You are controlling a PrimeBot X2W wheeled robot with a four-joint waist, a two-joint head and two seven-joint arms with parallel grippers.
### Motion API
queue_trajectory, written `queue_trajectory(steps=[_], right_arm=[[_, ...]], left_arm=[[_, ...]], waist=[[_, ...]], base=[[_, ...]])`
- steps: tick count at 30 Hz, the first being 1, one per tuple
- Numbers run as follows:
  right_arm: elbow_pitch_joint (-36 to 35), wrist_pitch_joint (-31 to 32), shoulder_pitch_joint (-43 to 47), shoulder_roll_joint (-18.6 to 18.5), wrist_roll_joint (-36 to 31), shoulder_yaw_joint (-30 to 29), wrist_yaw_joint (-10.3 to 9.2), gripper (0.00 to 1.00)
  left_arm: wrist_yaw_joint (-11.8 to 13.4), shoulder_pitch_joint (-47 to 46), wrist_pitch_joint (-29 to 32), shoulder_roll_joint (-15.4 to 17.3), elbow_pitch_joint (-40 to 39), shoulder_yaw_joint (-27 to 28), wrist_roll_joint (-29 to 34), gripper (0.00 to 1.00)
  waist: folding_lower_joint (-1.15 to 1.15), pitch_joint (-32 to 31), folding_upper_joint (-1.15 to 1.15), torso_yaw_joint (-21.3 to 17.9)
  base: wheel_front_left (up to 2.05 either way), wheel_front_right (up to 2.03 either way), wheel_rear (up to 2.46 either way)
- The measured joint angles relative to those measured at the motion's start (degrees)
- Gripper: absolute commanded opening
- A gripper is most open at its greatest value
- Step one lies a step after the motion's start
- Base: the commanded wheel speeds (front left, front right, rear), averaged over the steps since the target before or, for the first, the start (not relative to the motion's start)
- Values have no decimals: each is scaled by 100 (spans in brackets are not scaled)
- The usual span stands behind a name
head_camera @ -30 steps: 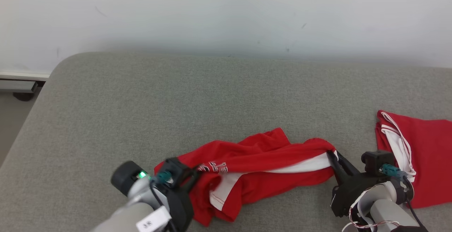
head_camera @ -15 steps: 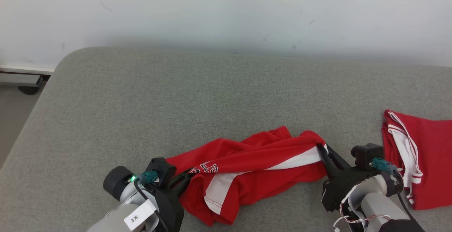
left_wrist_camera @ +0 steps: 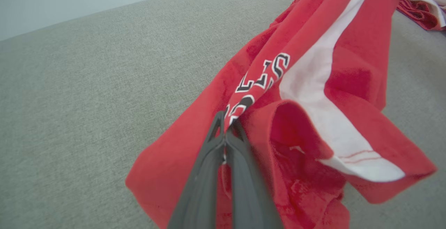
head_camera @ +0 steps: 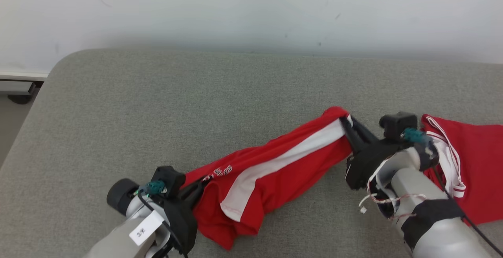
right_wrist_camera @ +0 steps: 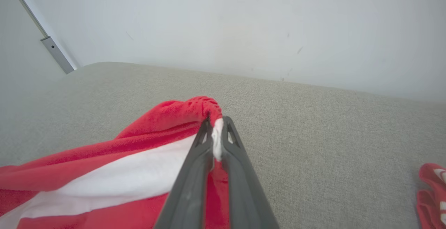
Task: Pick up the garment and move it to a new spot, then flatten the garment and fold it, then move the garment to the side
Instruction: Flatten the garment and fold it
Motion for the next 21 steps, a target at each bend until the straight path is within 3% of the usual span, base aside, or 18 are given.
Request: queue_trajectory(steps=[8, 9, 11, 21], right_arm=[[291, -29, -139, 53, 194, -112, -1, 0], [352, 5, -135, 71, 194, -74, -1, 0], [439, 40, -133, 123, 193, 24, -1, 0], [770, 64, -133, 178, 263, 159, -1, 0]], left_arm=[[-51, -279, -52, -134, 188, 76, 0, 0], [-49, -263, -52, -141, 209, 74, -8, 23], [-49, -203, -84, -136, 230, 80, -19, 99], [-15, -34, -127, -179, 221, 444, -368, 100]], waist=[[0, -30, 0, 208], [0, -39, 0, 235], [0, -61, 0, 275], [0, -125, 0, 342]], base=[[0, 0, 0], [0, 0, 0], [0, 0, 0], [0, 0, 0]])
